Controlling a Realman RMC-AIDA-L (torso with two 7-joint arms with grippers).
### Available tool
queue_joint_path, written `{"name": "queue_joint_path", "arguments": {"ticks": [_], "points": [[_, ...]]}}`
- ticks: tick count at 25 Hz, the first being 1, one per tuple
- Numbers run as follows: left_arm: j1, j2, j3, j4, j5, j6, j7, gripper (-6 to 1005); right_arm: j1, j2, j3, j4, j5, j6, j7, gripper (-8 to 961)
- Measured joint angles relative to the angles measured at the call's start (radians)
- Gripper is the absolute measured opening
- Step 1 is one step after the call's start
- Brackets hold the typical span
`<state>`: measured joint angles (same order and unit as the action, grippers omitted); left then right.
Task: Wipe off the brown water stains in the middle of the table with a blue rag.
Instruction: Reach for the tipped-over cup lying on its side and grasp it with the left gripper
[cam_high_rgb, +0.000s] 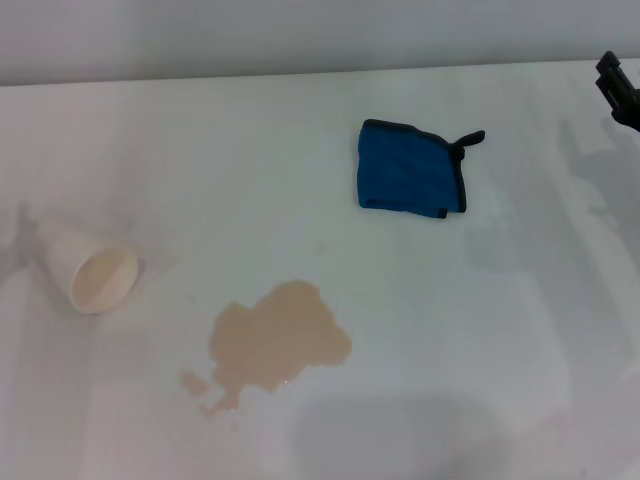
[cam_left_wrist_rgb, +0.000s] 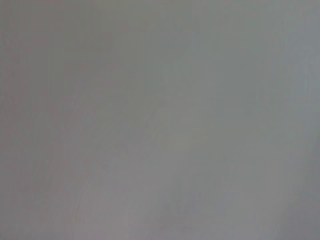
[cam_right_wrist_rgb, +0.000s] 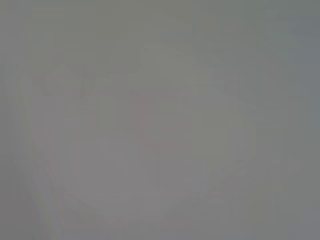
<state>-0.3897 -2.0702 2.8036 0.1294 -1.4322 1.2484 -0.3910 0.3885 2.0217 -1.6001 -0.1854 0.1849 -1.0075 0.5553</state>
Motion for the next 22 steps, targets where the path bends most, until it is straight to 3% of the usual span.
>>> {"name": "queue_joint_path", "arguments": {"ticks": [7,9,13,16,18,19,22], "points": [[-0.033,0.014,0.012,-0.218,0.226,0.186,-0.217,863,0.005,-0.001,0.000,0.000,0.011,0.004,-0.004,667],[-0.074,0.040,0.032,-0.353,0.335,0.255,-0.402,862,0.002,0.000,0.000,0.000,0.010,0.002,-0.004,667],[-0.154,0.104,0.042,-0.518,0.527,0.357,-0.584,861,0.001,0.002,-0.006,0.004,0.009,0.008,-0.002,667],[-0.248,0.172,0.044,-0.615,0.778,0.445,-0.611,861,0.001,0.004,-0.010,0.004,0.005,0.007,-0.001,667],[-0.272,0.184,0.043,-0.631,0.838,0.457,-0.608,862,0.001,0.004,-0.010,0.003,0.003,0.007,-0.001,666],[-0.343,0.214,0.044,-0.672,1.024,0.475,-0.600,862,-0.001,0.005,-0.011,0.004,0.002,0.008,-0.001,666],[-0.465,0.239,0.043,-0.716,1.301,0.488,-0.543,862,-0.004,0.006,-0.017,0.004,0.003,0.010,0.001,666]]}}
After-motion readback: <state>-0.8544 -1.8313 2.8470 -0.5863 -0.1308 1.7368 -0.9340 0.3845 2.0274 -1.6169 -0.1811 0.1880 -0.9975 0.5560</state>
